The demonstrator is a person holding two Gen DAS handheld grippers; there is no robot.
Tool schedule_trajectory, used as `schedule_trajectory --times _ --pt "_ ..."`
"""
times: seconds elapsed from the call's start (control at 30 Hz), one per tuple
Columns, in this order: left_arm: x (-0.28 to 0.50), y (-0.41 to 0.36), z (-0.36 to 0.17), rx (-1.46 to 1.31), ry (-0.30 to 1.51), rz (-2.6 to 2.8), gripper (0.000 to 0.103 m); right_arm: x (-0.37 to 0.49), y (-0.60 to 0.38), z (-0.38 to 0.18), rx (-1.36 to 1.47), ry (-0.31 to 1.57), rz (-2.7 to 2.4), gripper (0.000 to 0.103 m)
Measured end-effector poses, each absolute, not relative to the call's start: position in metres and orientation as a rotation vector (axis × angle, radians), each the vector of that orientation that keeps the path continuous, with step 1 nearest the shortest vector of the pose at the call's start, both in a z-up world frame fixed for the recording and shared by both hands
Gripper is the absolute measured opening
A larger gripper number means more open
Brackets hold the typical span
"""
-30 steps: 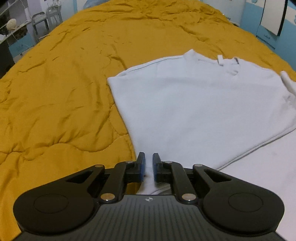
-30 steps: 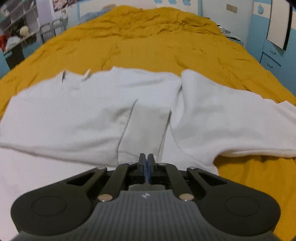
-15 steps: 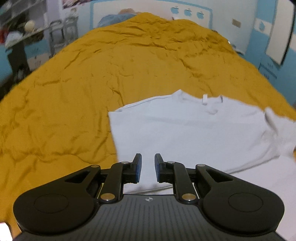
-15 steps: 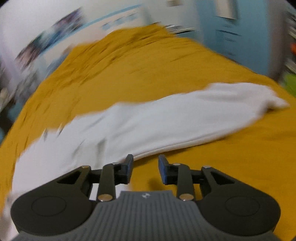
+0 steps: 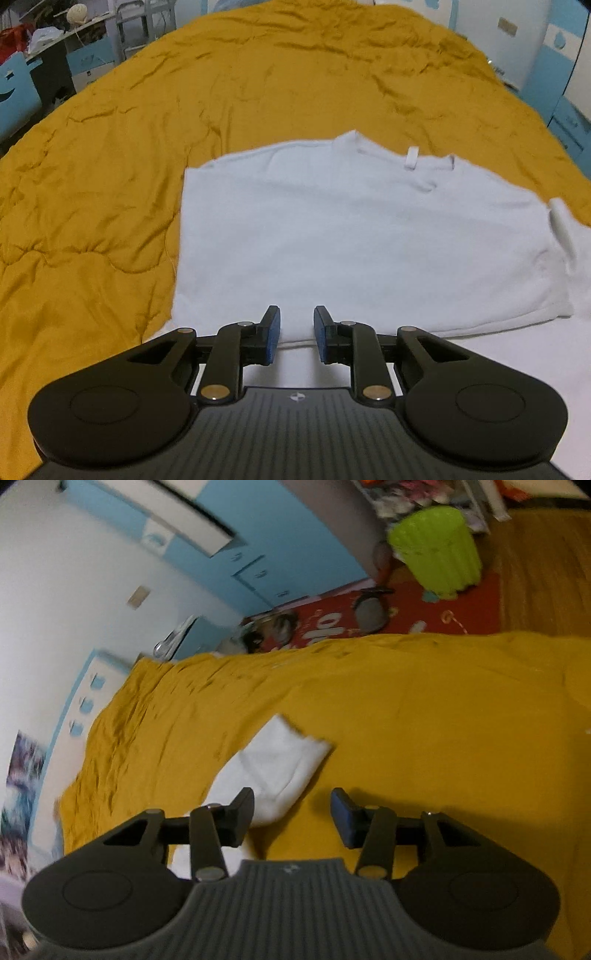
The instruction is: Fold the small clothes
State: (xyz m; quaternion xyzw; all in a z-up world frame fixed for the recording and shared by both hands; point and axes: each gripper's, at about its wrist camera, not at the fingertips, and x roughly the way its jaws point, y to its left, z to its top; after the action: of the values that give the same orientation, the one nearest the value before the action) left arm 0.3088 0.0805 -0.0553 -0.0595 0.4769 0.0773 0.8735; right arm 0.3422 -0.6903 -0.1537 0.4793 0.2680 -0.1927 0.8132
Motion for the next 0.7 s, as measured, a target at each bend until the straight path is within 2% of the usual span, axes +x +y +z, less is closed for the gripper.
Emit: schedule_trajectory --times 0.13,0.17,0.27,0.43,0.7 --pt "0.313 0.087 -0.065 -0.127 1.017 0.204 0.027 0.359 -0.700 -0.170 1.057 0.553 -0.415 0.032" --pt "0.315 0.088 -0.067 -0.131 1.019 0.211 0.027 0.364 -0.702 -0.171 1.049 0.552 -0.418 0.022" --pt "0.314 0.094 -0.068 -0.144 1.016 0.222 0.027 0.379 -0.700 -0.165 0.989 0.568 -0.443 0.003" --pt "0.311 0.104 -0.064 -0.155 1.002 0.228 0.027 0.386 -0.666 -0.114 0.816 0.511 -0.387 0.001" --pt "0.292 0.127 -0.041 -0.250 0.911 0.174 0.027 0.395 -0.524 0.036 0.617 0.358 -0.033 0.001"
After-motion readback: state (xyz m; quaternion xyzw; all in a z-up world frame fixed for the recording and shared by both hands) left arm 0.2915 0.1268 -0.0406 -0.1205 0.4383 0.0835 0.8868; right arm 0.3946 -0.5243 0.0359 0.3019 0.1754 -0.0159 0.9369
